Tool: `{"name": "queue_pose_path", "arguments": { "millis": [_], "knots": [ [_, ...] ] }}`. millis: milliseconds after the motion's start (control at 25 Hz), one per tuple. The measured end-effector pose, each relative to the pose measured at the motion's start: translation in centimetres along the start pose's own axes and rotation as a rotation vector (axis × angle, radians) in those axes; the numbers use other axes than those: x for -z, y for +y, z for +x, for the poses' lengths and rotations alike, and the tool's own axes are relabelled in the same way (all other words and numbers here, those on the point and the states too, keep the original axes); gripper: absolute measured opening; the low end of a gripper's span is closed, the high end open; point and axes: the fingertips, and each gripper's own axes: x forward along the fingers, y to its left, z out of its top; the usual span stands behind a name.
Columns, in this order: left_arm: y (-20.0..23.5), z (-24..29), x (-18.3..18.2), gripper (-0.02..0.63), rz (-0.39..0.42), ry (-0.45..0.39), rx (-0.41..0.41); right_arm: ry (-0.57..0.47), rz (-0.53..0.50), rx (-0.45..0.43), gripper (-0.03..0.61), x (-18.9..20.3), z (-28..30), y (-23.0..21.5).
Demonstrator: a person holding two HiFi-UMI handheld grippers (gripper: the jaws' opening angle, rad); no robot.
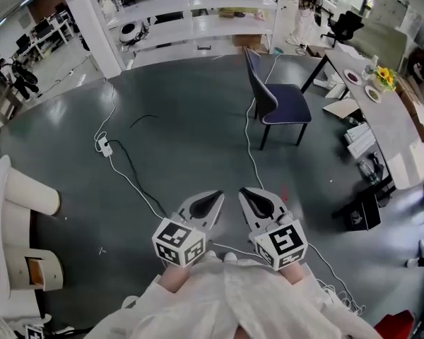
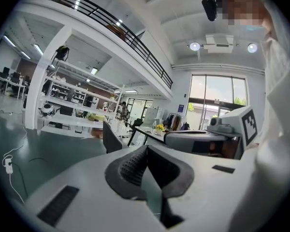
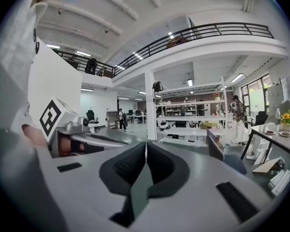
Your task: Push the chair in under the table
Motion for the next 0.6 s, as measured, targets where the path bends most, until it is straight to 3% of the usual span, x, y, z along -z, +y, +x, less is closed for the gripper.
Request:
{"name": "queue_pose_path", "arguments": {
  "millis": [360, 600],
  "knots": [
    [0.2, 2.3, 0.6, 0.015, -0.015, 0.014, -0.004, 0.044, 0.066, 0.012, 0.034, 1.9, 0.8, -2.7],
    [3.7, 5.6, -0.3, 0.015, -0.002, 0.024, 0.012, 0.052, 0.064, 0.013, 0.034, 1.8, 5.0, -5.0]
  ]
}}
